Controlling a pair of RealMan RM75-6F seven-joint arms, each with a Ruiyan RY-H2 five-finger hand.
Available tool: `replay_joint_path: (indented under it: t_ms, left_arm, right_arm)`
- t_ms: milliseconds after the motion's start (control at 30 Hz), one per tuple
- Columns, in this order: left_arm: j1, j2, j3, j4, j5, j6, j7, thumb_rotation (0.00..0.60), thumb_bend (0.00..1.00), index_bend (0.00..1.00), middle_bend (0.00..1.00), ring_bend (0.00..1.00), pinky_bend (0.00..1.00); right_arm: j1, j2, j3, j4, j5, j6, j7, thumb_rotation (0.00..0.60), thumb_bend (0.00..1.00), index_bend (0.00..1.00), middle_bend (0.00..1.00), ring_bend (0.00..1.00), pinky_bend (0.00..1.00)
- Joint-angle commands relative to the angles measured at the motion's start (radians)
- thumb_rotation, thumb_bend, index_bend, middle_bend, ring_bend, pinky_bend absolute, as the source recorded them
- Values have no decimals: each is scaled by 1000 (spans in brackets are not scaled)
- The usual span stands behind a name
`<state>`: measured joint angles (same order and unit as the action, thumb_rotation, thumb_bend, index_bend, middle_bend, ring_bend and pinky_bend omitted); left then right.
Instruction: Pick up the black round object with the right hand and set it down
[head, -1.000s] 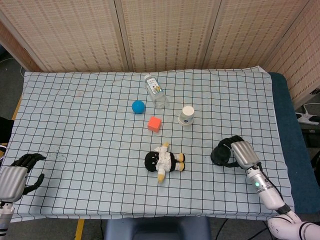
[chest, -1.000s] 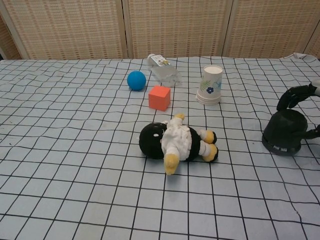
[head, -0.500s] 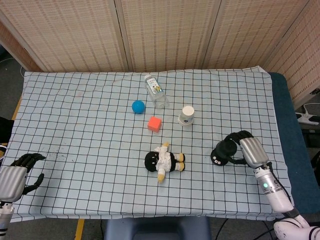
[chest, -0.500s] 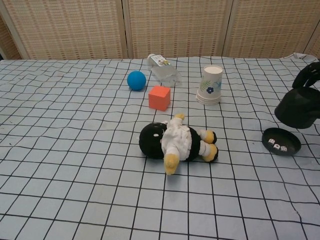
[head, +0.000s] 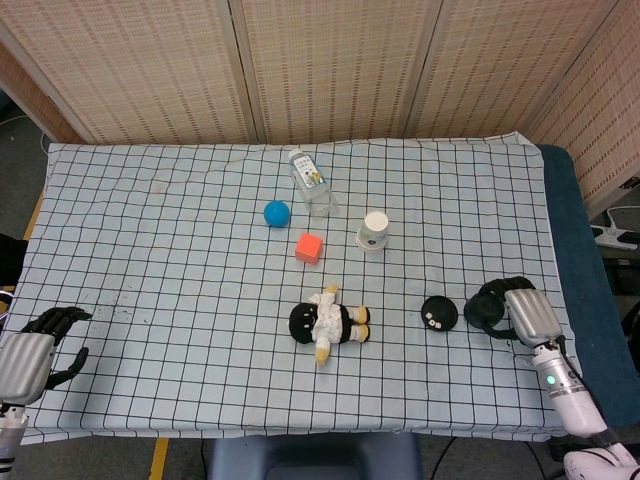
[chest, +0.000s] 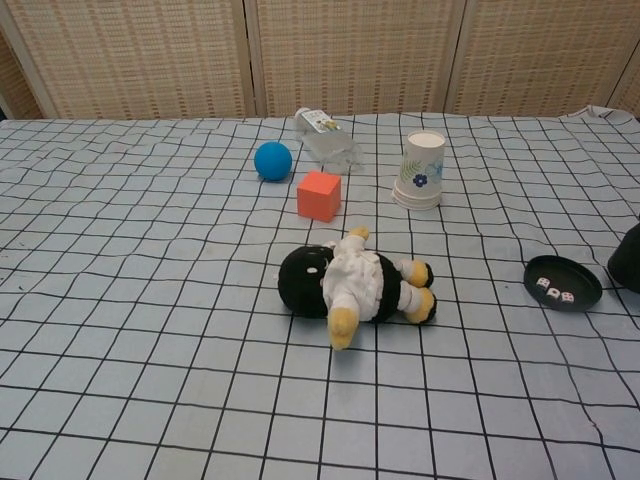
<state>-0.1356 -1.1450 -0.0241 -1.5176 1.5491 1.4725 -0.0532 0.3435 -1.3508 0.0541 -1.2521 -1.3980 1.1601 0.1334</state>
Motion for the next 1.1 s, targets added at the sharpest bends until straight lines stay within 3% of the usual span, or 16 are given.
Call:
replay_joint_path:
  t_ms: [33, 267, 433, 600, 733, 900, 1100]
  left_arm:
    - [0, 0, 0, 1, 0, 0, -1, 600, 395, 283, 250, 206, 394]
    - [0, 0, 0, 1, -2, -3, -1, 600, 395, 284, 249, 206, 393]
    - [-2, -1, 0, 0, -2, -5, 4, 600, 395, 284, 249, 206, 394]
    - [-2, 0, 0, -2, -3, -6, 2, 600, 395, 284, 249, 206, 394]
    - [0, 0, 2, 1, -2, -6, 0, 600, 395, 284, 251, 207, 394]
    - [-1, -3, 1, 5, -3, -7, 0, 600, 395, 284, 251, 207, 394]
    - [-8, -7, 1, 5, -5, -19, 7, 600, 394, 284, 251, 207, 394]
  right_arm:
    - [-1, 10, -5, -12, 0, -13, 7, 600, 131, 358, 370, 160, 210]
    - [-6, 42, -3, -55, 29, -43, -20, 600, 131, 301, 317, 111, 207]
    - [-2, 69, -9, -84, 31, -73, -18, 600, 131, 167, 192, 11, 145]
    - [-7, 86, -14, -103, 13, -64, 1, 600, 131, 109, 103, 0, 93]
    - [-31, 85, -4, -118, -35, 28, 53, 600, 130, 90, 80, 0, 86]
    - [-90, 32, 13, -50, -131, 256, 90, 600, 130, 100, 80, 0, 81]
    - [-146, 39, 16, -78, -129, 349, -19, 600, 130, 137, 77, 0, 71]
